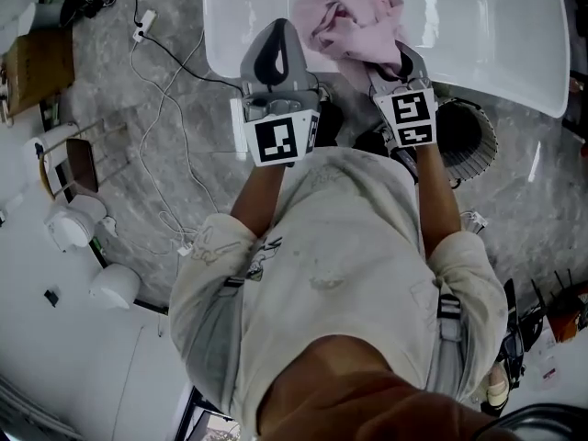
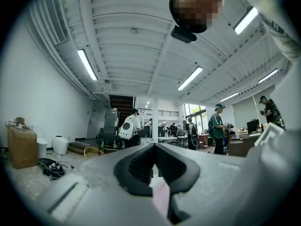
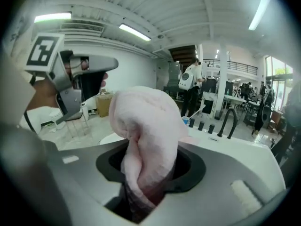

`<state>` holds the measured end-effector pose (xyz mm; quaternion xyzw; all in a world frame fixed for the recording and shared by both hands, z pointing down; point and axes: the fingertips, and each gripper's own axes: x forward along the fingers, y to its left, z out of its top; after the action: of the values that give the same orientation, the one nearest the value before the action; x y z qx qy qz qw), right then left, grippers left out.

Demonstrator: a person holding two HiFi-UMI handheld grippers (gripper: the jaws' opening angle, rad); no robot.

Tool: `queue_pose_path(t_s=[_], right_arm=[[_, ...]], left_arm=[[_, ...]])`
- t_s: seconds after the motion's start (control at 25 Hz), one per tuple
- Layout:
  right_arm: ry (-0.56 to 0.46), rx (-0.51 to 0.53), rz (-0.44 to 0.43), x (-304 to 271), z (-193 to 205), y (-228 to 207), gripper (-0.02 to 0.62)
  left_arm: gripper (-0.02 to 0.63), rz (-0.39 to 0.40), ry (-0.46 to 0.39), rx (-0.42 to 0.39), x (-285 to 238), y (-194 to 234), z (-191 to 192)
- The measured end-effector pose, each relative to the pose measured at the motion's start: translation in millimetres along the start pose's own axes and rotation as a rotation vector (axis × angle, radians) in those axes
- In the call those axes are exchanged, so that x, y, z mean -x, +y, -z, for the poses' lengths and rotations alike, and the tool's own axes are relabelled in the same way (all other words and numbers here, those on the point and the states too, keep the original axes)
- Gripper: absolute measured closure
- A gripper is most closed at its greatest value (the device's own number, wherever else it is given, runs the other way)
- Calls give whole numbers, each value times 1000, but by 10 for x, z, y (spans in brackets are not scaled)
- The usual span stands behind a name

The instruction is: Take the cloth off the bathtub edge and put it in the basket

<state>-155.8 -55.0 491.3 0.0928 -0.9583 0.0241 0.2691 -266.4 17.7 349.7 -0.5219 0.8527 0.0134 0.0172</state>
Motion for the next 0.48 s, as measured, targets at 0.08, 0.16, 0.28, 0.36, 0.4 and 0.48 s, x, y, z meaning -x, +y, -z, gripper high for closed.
queue_pose_path(t_s=[0.08, 0.16, 0.28, 0.36, 0.4, 0.48], right_arm=[[-58, -2, 47, 183, -250, -91, 417], [-127, -8, 110, 386, -493, -215, 417], [-244, -28, 213, 703, -816, -450, 417], [-315, -44, 265, 906, -993, -530, 417], [-349, -53, 285, 1005, -1078, -547, 417], [-413, -57, 322, 1214, -1249, -596, 417]], left_arm=[[604, 6, -22, -2, 4, -60, -102], [604, 15, -41, -4, -20, -138, -202], [604, 29, -75, -5, -91, -259, -362], [604, 35, -87, -5, -80, -298, -439], [604, 38, -91, -6, -58, -309, -473], [604, 46, -102, -8, -30, -357, -554]])
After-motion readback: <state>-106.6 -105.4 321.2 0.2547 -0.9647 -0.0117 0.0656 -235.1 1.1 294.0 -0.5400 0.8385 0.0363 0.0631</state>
